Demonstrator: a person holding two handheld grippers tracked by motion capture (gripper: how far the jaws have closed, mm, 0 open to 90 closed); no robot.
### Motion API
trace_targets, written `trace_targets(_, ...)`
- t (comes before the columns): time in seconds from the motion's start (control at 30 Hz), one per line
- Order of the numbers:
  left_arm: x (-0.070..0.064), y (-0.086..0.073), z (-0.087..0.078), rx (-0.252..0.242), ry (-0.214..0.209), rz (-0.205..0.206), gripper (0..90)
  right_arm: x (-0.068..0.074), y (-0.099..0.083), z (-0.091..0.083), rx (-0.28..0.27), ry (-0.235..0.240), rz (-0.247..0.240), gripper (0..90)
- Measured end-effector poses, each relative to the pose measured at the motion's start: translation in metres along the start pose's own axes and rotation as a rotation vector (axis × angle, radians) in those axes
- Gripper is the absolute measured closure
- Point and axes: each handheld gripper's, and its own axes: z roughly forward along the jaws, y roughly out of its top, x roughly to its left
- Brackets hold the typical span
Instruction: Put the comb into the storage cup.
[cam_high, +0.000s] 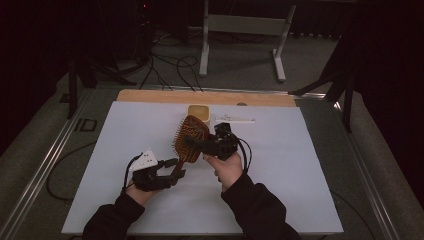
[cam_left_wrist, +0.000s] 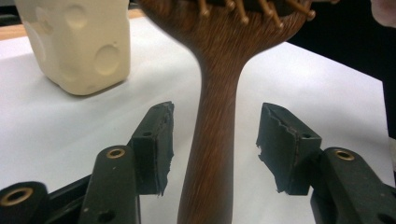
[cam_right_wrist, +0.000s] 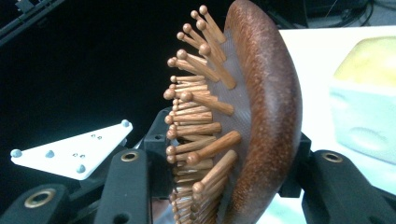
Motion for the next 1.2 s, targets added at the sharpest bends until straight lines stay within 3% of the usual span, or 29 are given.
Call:
trace_targets(0.17, 0.002, -0.001, 0.003, 0.063, -0.020, -0.012, 31.2, 0.002, 0.006, -0.006, -0.009, -0.001, -0.021, 51.8)
trace_targets(0.4, 0.005, -0.001, 0.001, 0.085, -0.057, -0.023, 13.5, 0.003, 0.015, -0.016, -0.030, -0.006, -0.043, 51.8)
trace_targets(0.53, 0.005, -0.001, -0.001, 0.104, -0.061, -0.006, 0.8, 0.003, 0.021, -0.021, -0.035, -0.008, -0.050, 51.7)
trace_targets(0.67, 0.005, -0.002, -0.003, 0.120, -0.077, -0.002, 0.0, 0.004, 0.026, -0.025, -0.035, -0.014, -0.068, 51.7)
trace_targets(1.0, 0.008, -0.003, -0.020, 0.102, -0.092, 0.001, 0.0, 0.005, 0.038, -0.033, -0.037, -0.024, -0.110, 51.6)
trace_targets(1.2, 0.009, -0.009, -0.033, 0.100, -0.073, -0.001, 0.0, 0.005, 0.046, -0.039, -0.044, -0.030, -0.125, 51.6)
